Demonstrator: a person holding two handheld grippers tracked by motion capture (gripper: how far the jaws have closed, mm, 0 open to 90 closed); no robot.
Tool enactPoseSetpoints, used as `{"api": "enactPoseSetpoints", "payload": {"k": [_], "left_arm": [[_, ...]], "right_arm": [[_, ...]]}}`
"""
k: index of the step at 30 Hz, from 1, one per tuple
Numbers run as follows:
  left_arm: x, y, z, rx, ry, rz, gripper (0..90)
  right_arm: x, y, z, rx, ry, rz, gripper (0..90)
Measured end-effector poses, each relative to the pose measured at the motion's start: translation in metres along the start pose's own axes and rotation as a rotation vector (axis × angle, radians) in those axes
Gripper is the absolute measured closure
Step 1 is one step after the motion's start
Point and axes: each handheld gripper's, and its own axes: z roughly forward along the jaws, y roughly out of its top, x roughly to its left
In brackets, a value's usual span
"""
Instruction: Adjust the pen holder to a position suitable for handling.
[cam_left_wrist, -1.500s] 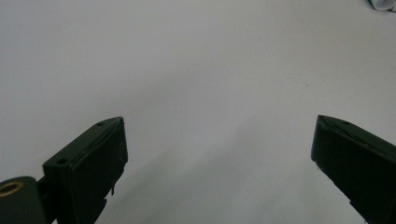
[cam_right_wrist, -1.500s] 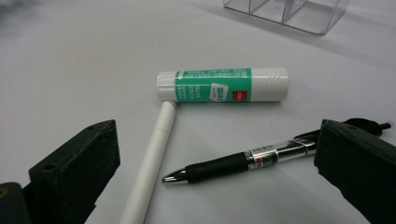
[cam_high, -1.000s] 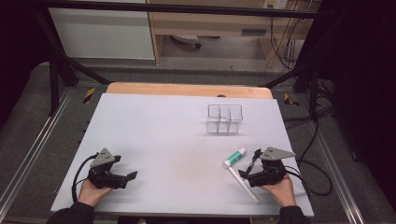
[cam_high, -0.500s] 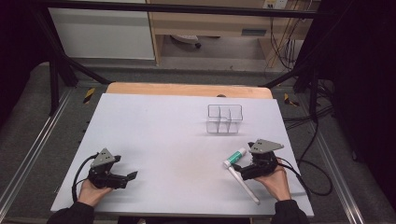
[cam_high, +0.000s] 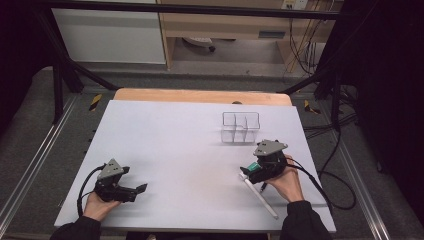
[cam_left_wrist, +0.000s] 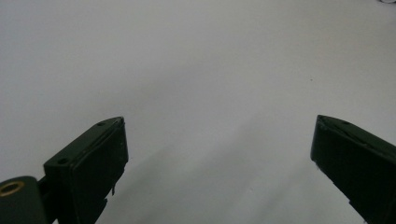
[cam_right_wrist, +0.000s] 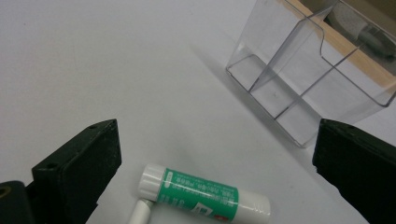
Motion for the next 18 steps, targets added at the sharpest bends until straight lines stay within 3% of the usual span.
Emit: {"api": "enactPoseSetpoints", "payload": {"k": [4, 10, 18], "left_arm": [[0.0, 0.0, 0.0, 0.0, -0.001, 0.001, 3.9], [0.0, 0.0, 0.0, 0.001, -0.001, 0.003, 4.0], [0.0, 0.0, 0.001, 0.002, 0.0, 0.001, 4.1]], "right_arm": [[-0.002, 0.005, 0.003, 0.017, -0.011, -0.029, 2.6], [-0.005, 0.017, 0.013, 0.051, -0.037, -0.132, 4.7], [-0.012, 0.027, 0.022, 0.085, -0.075, -0.218, 8.3]]}}
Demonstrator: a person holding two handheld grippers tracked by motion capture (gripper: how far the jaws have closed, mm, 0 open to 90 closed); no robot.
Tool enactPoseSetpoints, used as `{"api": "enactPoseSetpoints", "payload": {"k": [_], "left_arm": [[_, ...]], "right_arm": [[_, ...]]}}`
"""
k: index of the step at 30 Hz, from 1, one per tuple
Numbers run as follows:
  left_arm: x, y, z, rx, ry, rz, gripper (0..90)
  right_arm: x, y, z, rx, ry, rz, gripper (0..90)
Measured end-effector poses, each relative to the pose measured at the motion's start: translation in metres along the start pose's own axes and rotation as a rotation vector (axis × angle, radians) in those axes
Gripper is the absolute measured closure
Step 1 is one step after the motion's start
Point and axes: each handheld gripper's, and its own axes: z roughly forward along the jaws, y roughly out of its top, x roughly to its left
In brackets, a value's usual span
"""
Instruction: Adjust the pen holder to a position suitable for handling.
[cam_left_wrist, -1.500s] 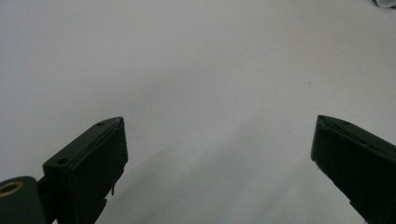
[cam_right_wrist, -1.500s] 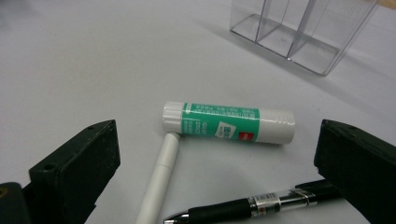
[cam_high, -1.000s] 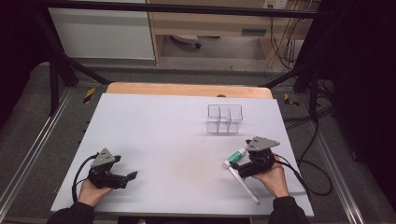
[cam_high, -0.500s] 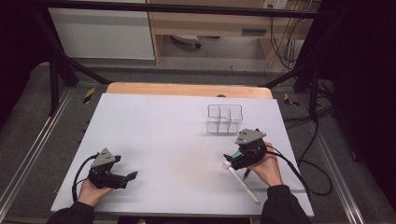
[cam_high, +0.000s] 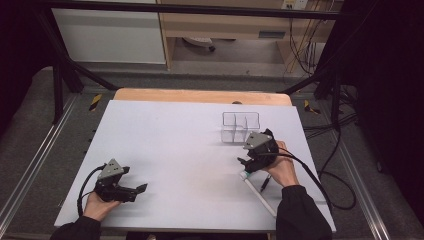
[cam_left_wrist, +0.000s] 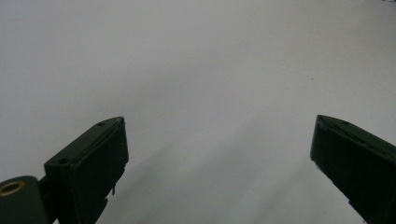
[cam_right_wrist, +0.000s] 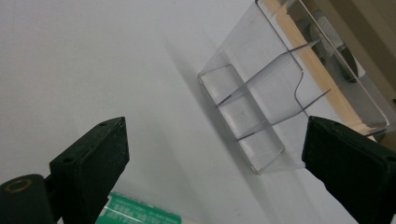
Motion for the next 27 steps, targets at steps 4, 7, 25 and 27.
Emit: {"api": "enactPoseSetpoints", "payload": {"k": [4, 7, 25, 27], "left_arm": [[0.0, 0.0, 0.0, 0.001, -0.001, 0.001, 4.1], [0.0, 0.0, 0.0, 0.001, -0.001, 0.002, 4.1], [0.0, 0.0, 0.0, 0.002, -0.003, 0.001, 4.2], [0.0, 0.0, 0.0, 0.002, -0.003, 0.001, 4.3]], "right_arm": [[-0.004, 0.005, 0.004, 0.008, -0.012, -0.042, 10.8], [-0.006, 0.009, 0.008, 0.013, -0.019, -0.072, 12.8], [-0.018, 0.029, 0.028, 0.046, -0.066, -0.222, 23.5], [-0.019, 0.03, 0.03, 0.053, -0.068, -0.225, 24.1]]}}
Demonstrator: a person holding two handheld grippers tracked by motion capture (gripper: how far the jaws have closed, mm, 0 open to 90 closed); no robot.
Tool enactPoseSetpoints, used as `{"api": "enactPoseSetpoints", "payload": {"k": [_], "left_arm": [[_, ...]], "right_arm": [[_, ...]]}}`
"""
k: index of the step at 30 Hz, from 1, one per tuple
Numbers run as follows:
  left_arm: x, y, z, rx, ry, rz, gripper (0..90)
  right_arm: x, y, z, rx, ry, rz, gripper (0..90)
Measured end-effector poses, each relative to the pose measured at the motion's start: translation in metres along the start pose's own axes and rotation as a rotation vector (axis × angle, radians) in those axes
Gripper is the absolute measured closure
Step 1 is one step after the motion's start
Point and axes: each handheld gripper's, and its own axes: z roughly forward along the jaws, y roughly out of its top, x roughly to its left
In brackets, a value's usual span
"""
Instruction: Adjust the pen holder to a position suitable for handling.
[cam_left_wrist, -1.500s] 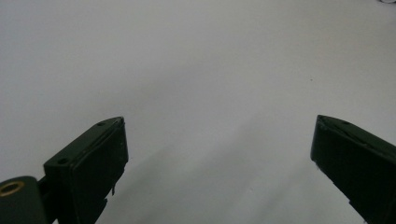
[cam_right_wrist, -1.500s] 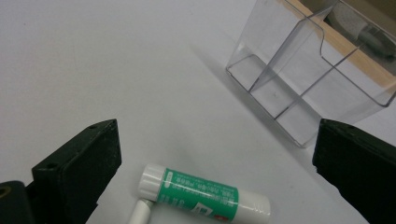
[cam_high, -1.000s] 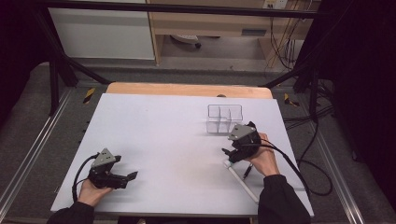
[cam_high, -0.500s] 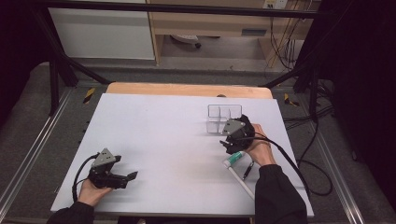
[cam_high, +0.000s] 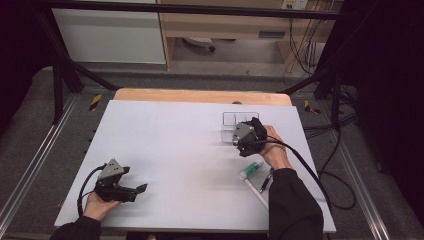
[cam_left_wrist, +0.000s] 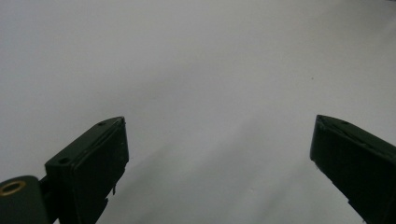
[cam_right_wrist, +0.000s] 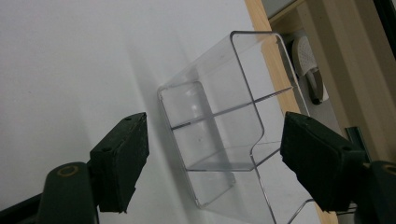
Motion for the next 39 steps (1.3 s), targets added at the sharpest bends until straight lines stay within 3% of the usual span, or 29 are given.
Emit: {"api": "enactPoseSetpoints", "payload": {"k": [8, 12, 28, 39], "left_arm": [[0.0, 0.0, 0.0, 0.001, -0.001, 0.003, 4.4], [0.0, 0.0, 0.0, 0.002, -0.001, 0.003, 4.4], [0.0, 0.0, 0.001, 0.004, -0.003, 0.006, 4.7], [0.0, 0.0, 0.001, 0.005, -0.004, 0.009, 4.9]], "right_arm": [[-0.003, 0.0, 0.008, 0.022, -0.023, -0.053, 32.6], [-0.006, -0.001, 0.013, 0.045, -0.031, -0.078, 41.6], [-0.015, -0.003, 0.032, 0.105, -0.006, -0.214, 62.5], [-0.018, -0.001, 0.028, 0.107, 0.032, -0.237, 69.8]]}}
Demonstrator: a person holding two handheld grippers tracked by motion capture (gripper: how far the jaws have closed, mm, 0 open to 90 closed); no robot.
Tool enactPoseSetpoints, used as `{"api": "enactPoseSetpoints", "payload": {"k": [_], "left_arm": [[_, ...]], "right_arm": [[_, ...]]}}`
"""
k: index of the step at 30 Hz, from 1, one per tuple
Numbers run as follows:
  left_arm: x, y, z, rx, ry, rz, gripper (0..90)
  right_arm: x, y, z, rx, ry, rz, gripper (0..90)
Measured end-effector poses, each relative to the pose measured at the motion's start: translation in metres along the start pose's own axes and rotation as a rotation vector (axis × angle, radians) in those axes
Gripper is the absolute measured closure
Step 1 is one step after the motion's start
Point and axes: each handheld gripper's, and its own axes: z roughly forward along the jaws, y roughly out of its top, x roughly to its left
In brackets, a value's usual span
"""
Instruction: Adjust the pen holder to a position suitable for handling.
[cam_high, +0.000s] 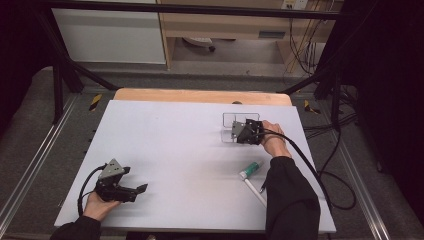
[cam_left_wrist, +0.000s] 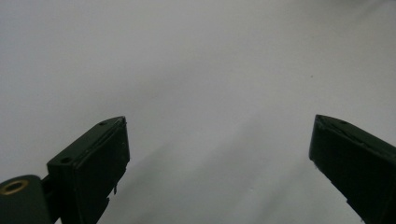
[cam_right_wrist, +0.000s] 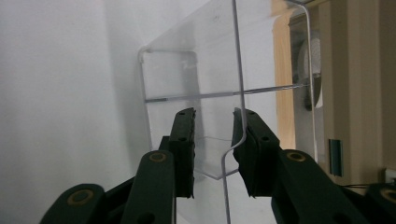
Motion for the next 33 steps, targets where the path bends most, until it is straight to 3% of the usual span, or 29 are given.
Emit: {"api": "enactPoseSetpoints", "payload": {"k": [22, 33], "left_arm": [[-0.001, 0.0, 0.001, 0.007, -0.001, 0.006, 5.2], [-0.001, 0.0, 0.001, 0.008, 0.0, 0.007, 5.2]], "right_arm": [[0.014, 0.001, -0.018, 0.018, 0.14, -0.083, 88.0], [0.016, 0.008, -0.03, 0.02, 0.115, -0.077, 88.9]]}}
